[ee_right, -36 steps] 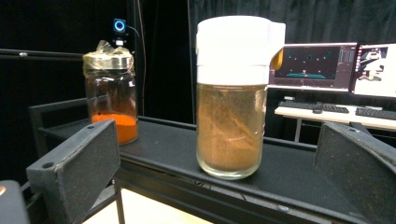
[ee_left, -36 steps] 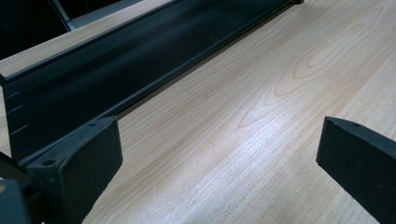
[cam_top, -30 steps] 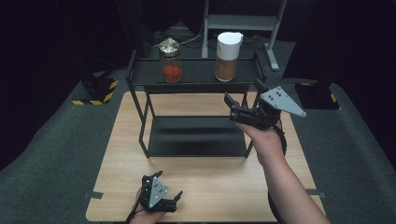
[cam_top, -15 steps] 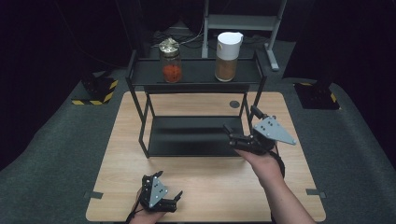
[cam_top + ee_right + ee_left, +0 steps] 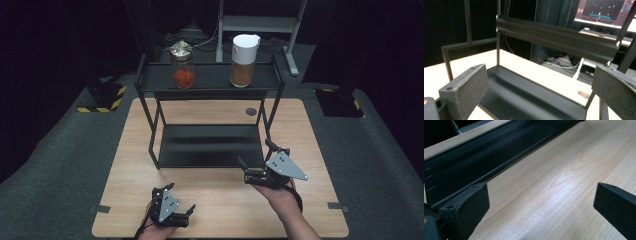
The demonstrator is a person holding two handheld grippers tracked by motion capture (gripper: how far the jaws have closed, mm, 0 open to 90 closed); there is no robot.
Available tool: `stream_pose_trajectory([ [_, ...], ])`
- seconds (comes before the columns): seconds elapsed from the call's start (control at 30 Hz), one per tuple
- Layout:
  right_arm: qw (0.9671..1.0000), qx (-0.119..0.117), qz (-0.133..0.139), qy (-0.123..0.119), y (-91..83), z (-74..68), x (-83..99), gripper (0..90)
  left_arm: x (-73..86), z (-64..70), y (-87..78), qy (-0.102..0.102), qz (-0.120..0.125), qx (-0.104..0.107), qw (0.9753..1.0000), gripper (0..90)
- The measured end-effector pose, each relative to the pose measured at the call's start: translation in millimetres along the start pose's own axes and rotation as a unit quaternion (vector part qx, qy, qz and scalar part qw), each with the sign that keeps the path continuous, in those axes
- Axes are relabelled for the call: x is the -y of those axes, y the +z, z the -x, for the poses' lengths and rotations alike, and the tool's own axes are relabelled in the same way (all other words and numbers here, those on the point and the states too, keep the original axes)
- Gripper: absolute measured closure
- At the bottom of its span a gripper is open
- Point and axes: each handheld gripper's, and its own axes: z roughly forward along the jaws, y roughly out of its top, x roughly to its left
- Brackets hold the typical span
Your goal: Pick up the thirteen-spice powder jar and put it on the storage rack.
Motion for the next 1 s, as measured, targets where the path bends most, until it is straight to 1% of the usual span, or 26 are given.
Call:
stream_pose_trajectory([
  [0.07,1.0,0.0,-0.004,-0.001,-1.1,-1.1,3.3,0.0,-0.2,-0.3,0.2,0.0,-0.001,0.001,1.0,0.6],
  [0.1,1.0,0.0,-0.009,-0.003,-3.6,-3.4,10.2,0.0,-0.3,-1.1,0.3,-0.003,-0.001,0.002,1.0,0.6],
  [0.3,0.9997,-0.004,-0.025,-0.006,-10.7,-8.2,32.0,0.0,-0.1,-2.1,0.2,-0.006,-0.001,0.003,1.0,0.6],
  [0.47,0.999,-0.006,-0.044,0.004,-15.3,-10.5,49.1,0.0,-0.3,-1.1,0.3,-0.004,-0.001,0.002,1.0,0.6],
  [0.5,0.999,-0.006,-0.044,0.004,-15.3,-10.5,49.1,0.0,-0.3,-1.1,0.3,-0.004,-0.001,0.002,1.0,0.6],
  [0.53,0.9985,-0.007,-0.053,0.006,-16.8,-10.8,55.9,0.0,-0.1,-0.9,0.3,-0.004,0.0,0.002,1.0,0.6],
  [0.7,0.9973,-0.007,-0.072,0.012,-19.4,-12.4,68.0,0.0,-0.1,-0.9,0.3,-0.004,0.0,0.002,1.0,0.6],
  [0.73,0.9973,-0.007,-0.072,0.012,-19.4,-12.4,68.0,0.0,-0.1,-0.9,0.3,-0.004,0.0,0.002,1.0,0.6],
  [0.83,0.9961,-0.008,-0.086,0.017,-21.3,-12.3,76.3,0.0,-0.1,-0.8,0.3,-0.004,-0.001,0.001,1.0,0.6],
  [1.0,0.9945,-0.006,-0.103,0.016,-23.6,-12.8,83.9,0.0,-0.1,-0.9,0.2,-0.004,0.0,0.001,1.0,0.6],
])
